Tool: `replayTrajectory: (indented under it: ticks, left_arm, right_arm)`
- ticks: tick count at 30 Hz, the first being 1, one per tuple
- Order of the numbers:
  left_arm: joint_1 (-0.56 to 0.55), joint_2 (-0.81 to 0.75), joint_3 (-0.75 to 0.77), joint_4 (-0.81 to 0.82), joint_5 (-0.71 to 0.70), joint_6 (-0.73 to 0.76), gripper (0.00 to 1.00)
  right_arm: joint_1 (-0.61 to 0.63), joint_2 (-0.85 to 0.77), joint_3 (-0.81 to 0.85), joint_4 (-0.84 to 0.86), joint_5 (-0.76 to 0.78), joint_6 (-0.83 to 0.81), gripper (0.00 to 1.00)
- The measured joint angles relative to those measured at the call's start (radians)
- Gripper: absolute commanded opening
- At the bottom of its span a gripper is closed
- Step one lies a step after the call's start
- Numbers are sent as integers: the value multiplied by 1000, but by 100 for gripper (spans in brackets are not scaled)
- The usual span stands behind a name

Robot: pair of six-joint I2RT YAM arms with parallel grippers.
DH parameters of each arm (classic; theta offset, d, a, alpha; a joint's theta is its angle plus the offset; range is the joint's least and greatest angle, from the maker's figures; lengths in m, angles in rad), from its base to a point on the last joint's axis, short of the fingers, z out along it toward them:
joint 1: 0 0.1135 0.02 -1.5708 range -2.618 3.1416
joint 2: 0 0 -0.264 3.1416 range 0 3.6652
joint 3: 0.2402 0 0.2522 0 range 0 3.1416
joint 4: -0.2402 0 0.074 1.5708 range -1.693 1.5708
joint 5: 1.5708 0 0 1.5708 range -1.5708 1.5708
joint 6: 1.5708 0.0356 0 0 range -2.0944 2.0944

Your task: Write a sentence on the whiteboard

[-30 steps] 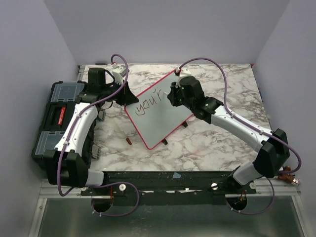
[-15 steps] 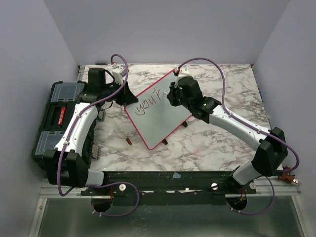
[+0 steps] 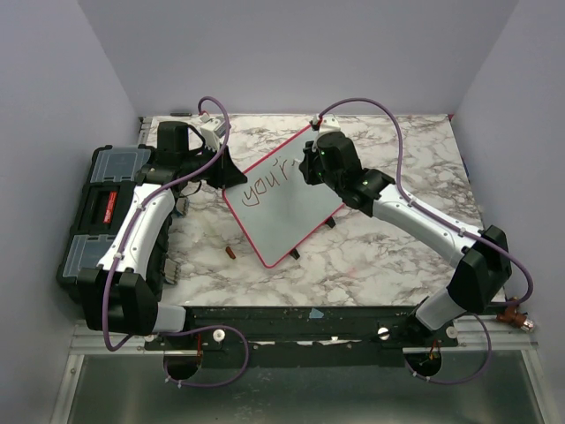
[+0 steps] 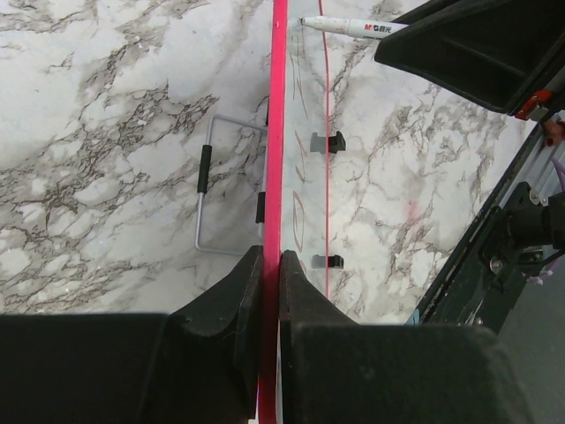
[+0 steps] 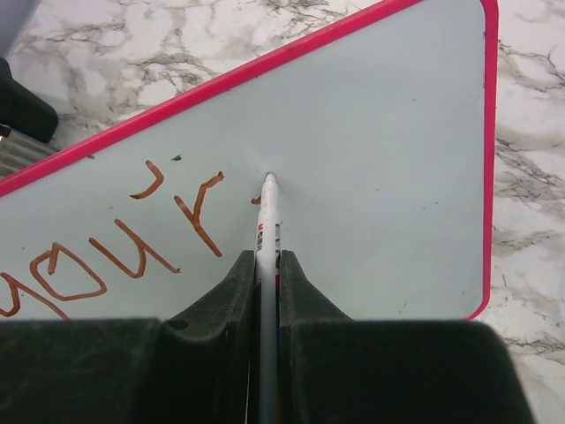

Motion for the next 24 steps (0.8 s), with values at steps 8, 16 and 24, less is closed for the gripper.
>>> replayTrajectory:
  ticks: [8, 16, 24]
  left_arm:
    - [0, 0, 0, 0, 0, 0, 0]
    - [0, 0, 0, 0, -1, 0, 0]
    - [0, 0, 0, -2, -4, -1, 0]
  right_arm:
    - [0, 0, 0, 1, -37, 0, 0]
    - [-2, 0, 0, 1, -76, 0, 0]
    - [-2, -3, -19, 8, -94, 0, 1]
